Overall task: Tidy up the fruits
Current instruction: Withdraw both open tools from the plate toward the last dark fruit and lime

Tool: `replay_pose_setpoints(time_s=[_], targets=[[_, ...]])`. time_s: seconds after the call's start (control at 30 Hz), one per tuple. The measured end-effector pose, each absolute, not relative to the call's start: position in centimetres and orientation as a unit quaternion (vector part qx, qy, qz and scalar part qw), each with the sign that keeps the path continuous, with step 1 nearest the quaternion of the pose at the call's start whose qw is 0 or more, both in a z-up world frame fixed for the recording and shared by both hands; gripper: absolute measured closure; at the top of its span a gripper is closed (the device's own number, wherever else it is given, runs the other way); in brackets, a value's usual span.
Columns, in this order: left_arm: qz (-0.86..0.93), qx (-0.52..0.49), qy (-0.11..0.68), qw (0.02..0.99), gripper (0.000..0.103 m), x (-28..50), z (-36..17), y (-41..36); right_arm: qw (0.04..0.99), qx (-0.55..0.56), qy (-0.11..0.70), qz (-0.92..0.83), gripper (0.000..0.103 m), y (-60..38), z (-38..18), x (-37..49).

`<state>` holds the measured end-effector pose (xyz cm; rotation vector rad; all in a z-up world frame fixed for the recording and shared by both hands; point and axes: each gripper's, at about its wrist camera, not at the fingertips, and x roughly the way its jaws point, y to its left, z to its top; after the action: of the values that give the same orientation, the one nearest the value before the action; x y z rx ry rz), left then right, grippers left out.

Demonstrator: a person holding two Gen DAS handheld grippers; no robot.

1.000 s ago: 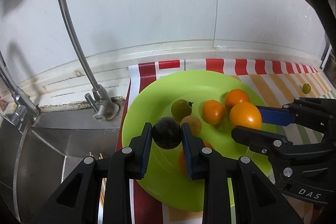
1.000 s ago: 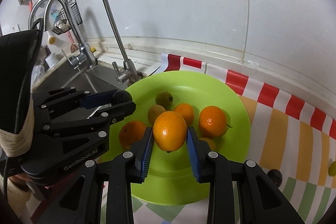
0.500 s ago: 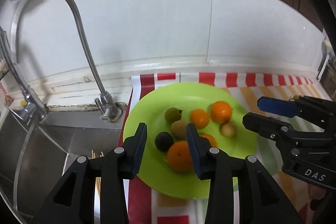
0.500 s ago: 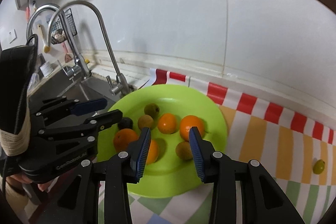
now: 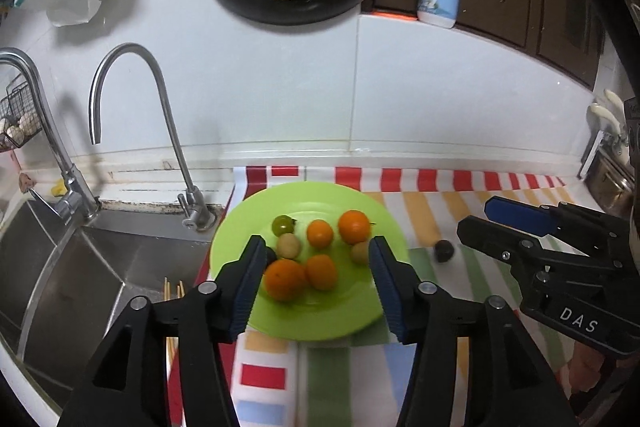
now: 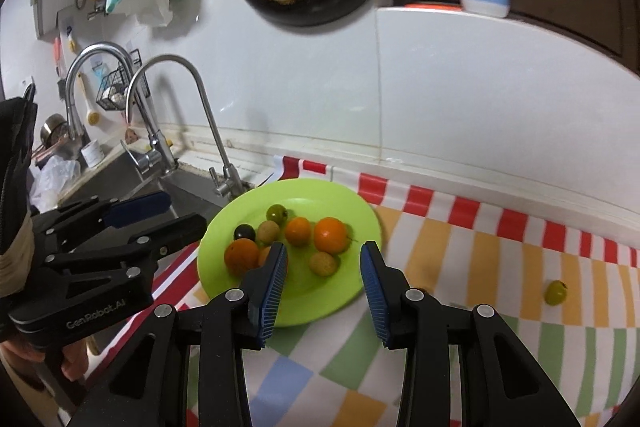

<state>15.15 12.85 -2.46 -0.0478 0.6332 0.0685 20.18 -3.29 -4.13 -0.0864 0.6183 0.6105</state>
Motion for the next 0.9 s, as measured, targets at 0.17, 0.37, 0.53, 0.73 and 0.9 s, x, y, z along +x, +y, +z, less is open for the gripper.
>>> replay_pose_setpoints(time_s=[0.17,0.37,0.53,0.73,0.9], targets=[[0.035,-0.029,0.294,0.955,0.04,14.1,-1.5,11.1,0.917,-0.03,0.283,0.278,0.055,-5.7,-3.0,18.9],[0.036,-0.01,0.271,0.962,0.023,13.7,-0.9,8.2,0.929,-0.023,0.271,0.251,0.05,-8.6,-2.1,18.3],[0.032,-0.002,0.268,0.963,0.02,14.0,-0.7,5.7,0.937,-0.018,0.269,0.224,0.048,-11.4,-2.0,18.5],[0.026,0.002,0.271,0.962,0.018,15.1,-1.2,3.4,0.944,-0.017,0.269,0.19,0.043,-14.4,-2.3,19.0],[0.022,-0.012,0.281,0.959,0.018,16.1,-2.2,1.9,0.947,-0.018,0.273,0.171,0.043,-16.4,-2.8,19.5]])
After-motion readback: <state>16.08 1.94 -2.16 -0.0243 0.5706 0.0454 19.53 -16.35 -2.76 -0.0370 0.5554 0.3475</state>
